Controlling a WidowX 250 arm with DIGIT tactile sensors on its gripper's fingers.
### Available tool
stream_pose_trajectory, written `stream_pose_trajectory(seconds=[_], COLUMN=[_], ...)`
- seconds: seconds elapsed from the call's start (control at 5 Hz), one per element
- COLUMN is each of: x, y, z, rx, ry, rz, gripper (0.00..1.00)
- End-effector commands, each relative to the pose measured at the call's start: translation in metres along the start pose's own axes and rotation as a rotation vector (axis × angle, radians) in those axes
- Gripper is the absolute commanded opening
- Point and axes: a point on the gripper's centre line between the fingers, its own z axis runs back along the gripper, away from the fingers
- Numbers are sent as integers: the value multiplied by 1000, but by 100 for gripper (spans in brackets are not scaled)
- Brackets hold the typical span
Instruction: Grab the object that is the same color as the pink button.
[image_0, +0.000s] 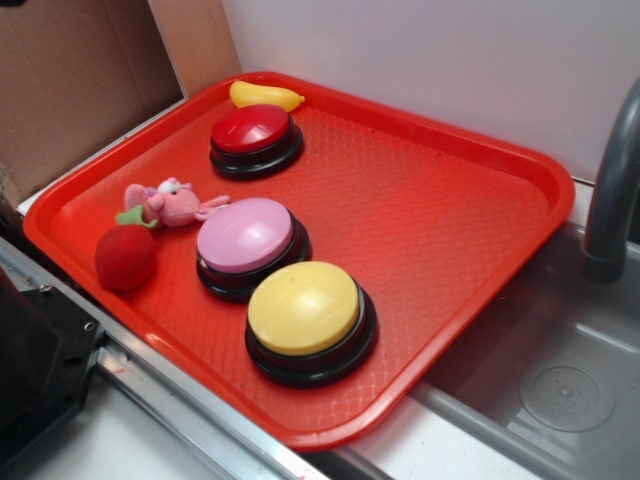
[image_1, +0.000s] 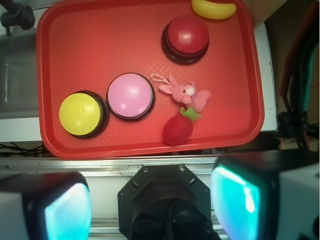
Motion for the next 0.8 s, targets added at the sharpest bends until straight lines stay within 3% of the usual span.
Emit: stream_pose_trajectory(seconds=[0.0, 0.4, 0.6], x=[0, 14, 24], y=[0, 14, 32], z=[0, -9, -24], rx=[0, -96, -159], ry=[0, 11, -10], rz=[0, 215, 411], gripper=[100, 100, 100])
